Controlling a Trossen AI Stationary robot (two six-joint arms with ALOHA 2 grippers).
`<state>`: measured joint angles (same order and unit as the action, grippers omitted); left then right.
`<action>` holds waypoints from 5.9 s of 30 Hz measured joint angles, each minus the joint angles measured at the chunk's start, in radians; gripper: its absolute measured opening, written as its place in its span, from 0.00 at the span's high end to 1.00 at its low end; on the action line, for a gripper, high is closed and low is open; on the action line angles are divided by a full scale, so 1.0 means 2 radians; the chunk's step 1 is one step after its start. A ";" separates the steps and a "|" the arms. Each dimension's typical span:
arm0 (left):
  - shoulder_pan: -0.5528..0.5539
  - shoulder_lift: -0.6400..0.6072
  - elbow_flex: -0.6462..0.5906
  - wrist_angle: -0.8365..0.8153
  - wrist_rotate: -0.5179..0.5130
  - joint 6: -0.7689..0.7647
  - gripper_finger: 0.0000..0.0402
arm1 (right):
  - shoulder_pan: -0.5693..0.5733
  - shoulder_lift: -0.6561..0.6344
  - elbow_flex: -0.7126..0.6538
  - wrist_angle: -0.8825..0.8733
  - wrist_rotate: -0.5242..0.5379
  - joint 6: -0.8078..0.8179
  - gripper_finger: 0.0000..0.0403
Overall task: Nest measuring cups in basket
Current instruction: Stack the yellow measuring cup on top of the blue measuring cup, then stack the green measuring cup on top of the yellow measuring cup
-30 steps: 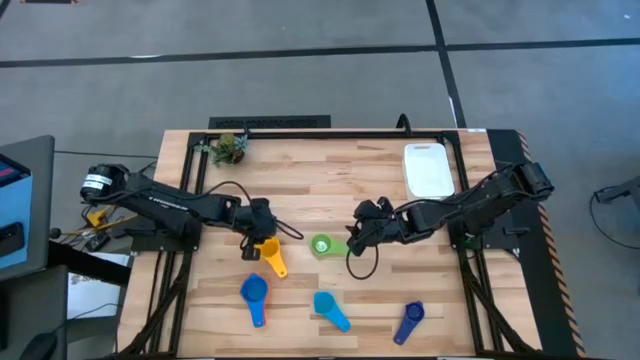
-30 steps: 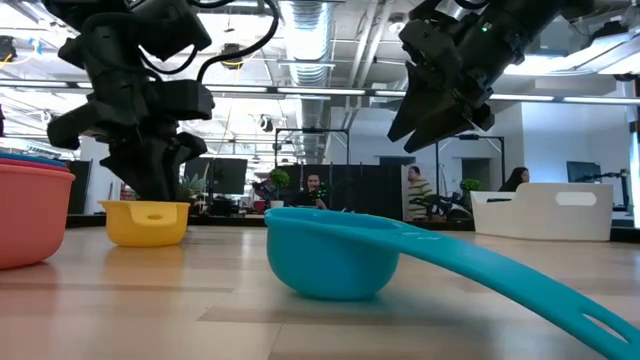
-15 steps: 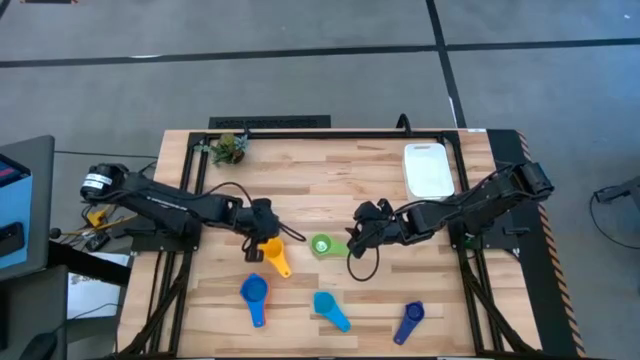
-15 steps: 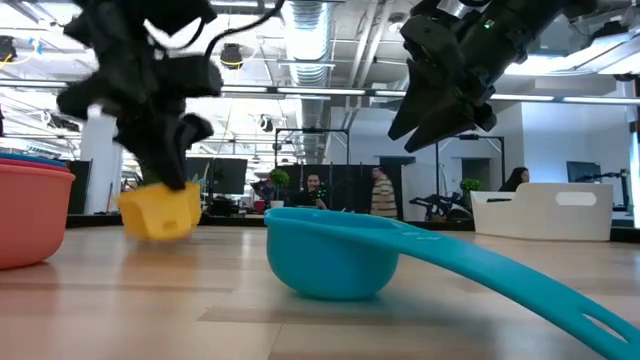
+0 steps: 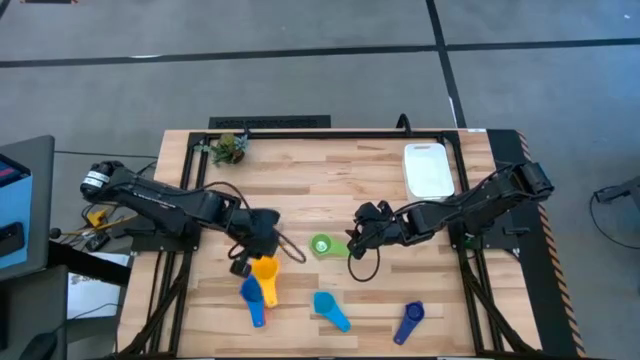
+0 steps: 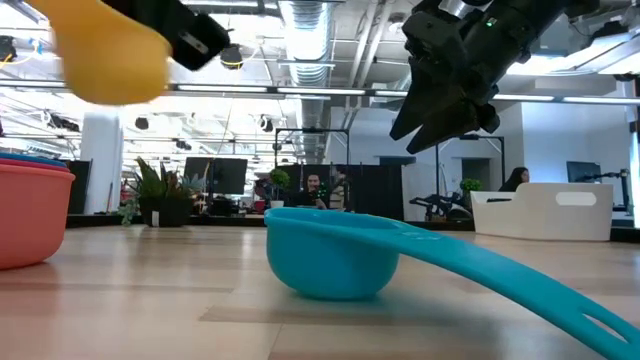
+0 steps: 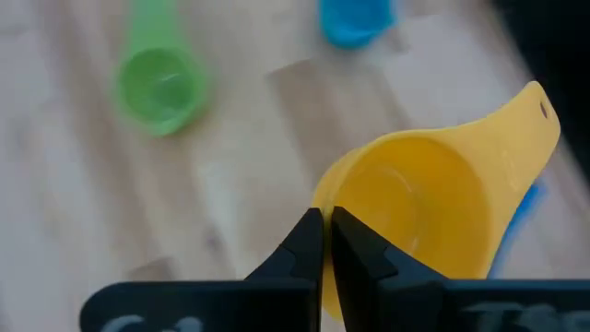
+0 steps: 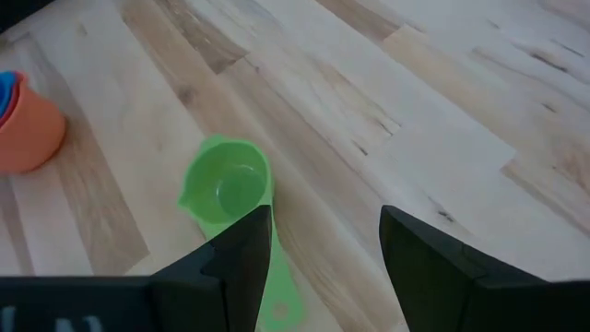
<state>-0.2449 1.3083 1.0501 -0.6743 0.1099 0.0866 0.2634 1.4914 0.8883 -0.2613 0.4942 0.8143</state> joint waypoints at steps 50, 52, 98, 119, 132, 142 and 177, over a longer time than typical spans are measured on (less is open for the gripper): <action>-0.133 0.052 -0.043 0.016 -0.070 -0.080 1.00 | 0.003 0.000 0.000 0.005 -0.001 -0.009 0.44; -0.133 0.061 -0.043 0.020 -0.067 -0.086 1.00 | 0.003 0.000 0.000 0.004 -0.001 -0.009 0.44; -0.130 0.053 -0.034 0.054 -0.146 -0.179 0.58 | 0.003 0.000 0.000 0.009 -0.013 0.013 0.44; -0.008 0.238 -0.019 0.348 -0.283 -0.319 0.66 | 0.099 -0.027 0.042 -0.106 0.136 0.034 0.44; 0.022 0.256 -0.019 0.319 -0.277 -0.337 0.66 | 0.100 -0.026 0.042 -0.164 0.142 0.082 0.44; 0.023 0.287 -0.018 0.336 -0.271 -0.300 0.74 | 0.102 -0.026 0.042 -0.168 0.145 0.091 0.44; -0.070 0.079 -0.005 0.028 -0.031 -0.111 0.99 | 0.085 -0.026 0.042 -0.163 0.147 0.082 0.44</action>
<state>-0.3846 1.4662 1.0408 -0.6183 0.0473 -0.1349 0.4338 1.4399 0.9714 -0.5883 0.7878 0.9791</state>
